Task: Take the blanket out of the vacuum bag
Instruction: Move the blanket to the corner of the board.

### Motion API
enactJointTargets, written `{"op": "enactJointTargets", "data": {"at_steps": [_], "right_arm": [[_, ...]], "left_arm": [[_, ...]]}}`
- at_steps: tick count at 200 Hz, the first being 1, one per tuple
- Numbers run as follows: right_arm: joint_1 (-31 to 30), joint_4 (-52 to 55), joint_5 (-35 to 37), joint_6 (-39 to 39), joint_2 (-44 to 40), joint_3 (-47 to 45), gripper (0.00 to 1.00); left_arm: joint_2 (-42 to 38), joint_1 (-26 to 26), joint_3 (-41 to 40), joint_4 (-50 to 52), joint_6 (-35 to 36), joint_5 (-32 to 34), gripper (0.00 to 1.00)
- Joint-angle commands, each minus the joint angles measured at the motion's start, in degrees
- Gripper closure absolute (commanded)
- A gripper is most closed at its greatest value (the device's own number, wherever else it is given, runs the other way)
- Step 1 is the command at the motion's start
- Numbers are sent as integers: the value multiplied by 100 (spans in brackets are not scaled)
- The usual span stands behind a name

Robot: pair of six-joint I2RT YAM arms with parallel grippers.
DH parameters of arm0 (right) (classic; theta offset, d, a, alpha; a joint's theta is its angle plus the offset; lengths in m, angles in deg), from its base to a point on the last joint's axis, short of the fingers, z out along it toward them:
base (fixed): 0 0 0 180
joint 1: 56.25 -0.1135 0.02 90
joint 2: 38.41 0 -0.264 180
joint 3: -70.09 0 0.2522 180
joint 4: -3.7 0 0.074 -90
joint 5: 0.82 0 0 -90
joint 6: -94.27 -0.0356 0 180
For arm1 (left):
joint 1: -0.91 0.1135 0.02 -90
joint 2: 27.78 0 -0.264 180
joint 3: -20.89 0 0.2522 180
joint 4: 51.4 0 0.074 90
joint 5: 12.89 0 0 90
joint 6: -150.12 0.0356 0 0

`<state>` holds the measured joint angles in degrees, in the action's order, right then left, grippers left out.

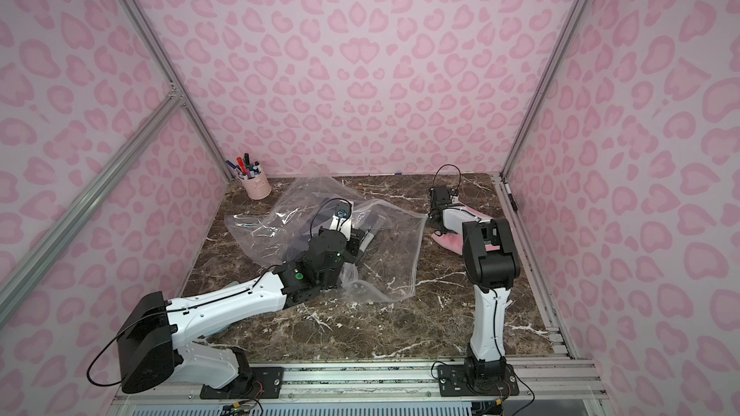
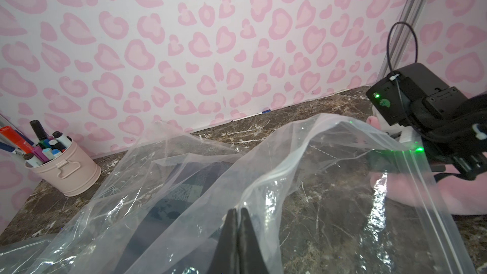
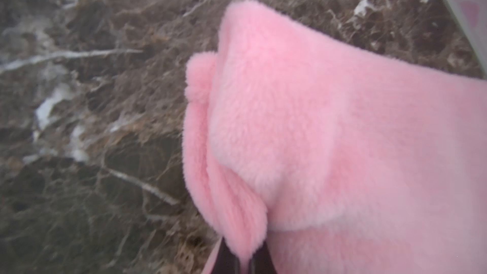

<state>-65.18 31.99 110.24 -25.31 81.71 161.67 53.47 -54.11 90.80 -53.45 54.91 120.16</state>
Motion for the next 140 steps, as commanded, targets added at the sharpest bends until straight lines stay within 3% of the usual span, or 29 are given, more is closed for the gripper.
{"op": "enactJointTargets", "data": {"at_steps": [1,20,49,103,140], "right_arm": [[390,466,-990,-59,132,-165,100],[696,358,-1305,-10,14,-31,100],[899,633,-1430,366,167,1233,100],[676,1086,-1866,1356,1339,3325,100],[499,1283,-2200,1551,1871,3842,100]], "left_arm": [[-64,9,29,-18,133,75,96],[-128,9,11,-10,187,135,96],[-121,18,-26,4,153,169,96],[-117,18,-98,114,-51,275,96],[-81,18,-63,207,-96,310,96]]}}
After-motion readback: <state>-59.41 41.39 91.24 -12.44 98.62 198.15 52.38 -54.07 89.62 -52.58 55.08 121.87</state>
